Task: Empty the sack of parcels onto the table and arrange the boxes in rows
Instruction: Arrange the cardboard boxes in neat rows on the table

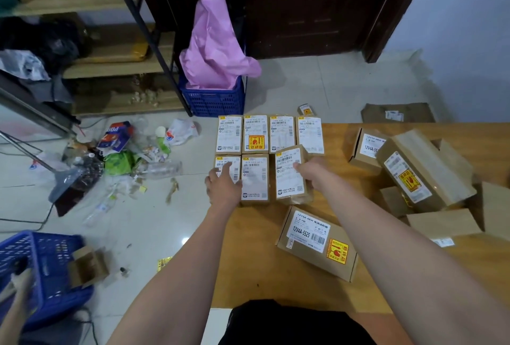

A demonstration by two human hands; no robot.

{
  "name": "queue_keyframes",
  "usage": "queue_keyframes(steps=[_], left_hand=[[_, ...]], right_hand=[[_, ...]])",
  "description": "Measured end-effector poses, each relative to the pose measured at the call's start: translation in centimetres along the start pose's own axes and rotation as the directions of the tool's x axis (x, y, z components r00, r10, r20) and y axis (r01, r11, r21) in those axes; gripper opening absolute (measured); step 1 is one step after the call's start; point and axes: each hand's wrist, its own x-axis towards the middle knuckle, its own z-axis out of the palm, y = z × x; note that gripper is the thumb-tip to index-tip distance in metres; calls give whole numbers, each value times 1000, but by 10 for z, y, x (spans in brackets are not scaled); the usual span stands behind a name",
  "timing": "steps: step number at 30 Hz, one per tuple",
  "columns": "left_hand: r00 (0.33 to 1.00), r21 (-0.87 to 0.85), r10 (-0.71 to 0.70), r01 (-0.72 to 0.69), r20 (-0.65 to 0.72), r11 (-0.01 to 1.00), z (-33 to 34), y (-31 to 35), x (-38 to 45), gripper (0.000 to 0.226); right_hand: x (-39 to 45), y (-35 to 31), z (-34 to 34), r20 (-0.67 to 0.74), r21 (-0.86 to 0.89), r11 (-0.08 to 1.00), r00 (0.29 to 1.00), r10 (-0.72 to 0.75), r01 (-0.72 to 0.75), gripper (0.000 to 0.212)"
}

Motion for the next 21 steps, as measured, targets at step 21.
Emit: queue_keyframes(steps=[21], left_hand=[[988, -47, -64, 71, 141, 996, 16, -25, 32, 101]], right_hand=[[48, 10, 24, 55, 151, 978, 989, 138, -145, 49]])
